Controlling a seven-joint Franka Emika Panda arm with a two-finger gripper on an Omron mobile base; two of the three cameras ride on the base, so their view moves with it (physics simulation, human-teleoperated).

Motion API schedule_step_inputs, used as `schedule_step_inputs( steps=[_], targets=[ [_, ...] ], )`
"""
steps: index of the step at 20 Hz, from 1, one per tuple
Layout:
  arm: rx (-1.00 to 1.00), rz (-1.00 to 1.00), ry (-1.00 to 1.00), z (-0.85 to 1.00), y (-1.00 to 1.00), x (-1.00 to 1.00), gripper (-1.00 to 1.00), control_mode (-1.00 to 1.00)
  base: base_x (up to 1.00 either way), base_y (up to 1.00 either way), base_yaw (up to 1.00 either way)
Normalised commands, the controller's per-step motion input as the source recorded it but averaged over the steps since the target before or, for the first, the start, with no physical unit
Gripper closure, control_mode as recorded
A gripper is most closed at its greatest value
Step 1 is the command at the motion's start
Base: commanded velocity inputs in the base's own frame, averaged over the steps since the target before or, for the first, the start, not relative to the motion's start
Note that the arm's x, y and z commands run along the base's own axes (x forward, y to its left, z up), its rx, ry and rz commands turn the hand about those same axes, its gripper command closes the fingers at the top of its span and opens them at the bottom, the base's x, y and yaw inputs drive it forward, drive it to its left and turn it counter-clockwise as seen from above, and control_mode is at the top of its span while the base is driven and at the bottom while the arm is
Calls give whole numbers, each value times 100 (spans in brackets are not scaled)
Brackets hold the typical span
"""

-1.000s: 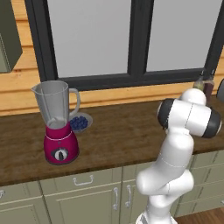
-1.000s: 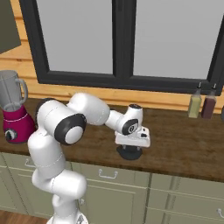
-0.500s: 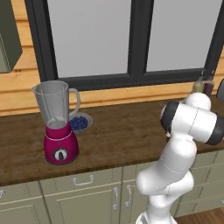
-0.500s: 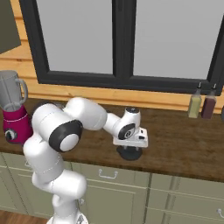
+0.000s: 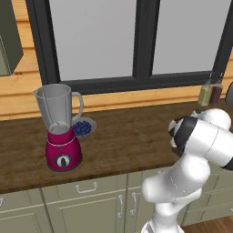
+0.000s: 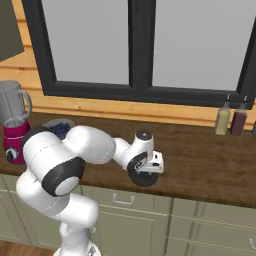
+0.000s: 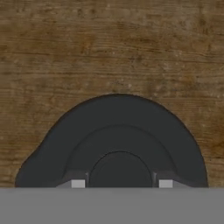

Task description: Close the lid blender by securely placing the lid on top.

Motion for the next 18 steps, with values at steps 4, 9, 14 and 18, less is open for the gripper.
schedule_step_inputs(
  steps=[4, 9, 14, 18],
  targets=[
    [0, -3, -17, 92, 8, 0, 100, -100, 0, 0, 0],
    [0, -9, -19, 100, 57, 0, 100, -100, 0, 0, 0],
    [0, -2, -11, 100, 66, -5, 100, -100, 0, 0, 0],
    [0, 0, -5, 100, 82, -10, 100, -100, 0, 0, 0]
  ],
)
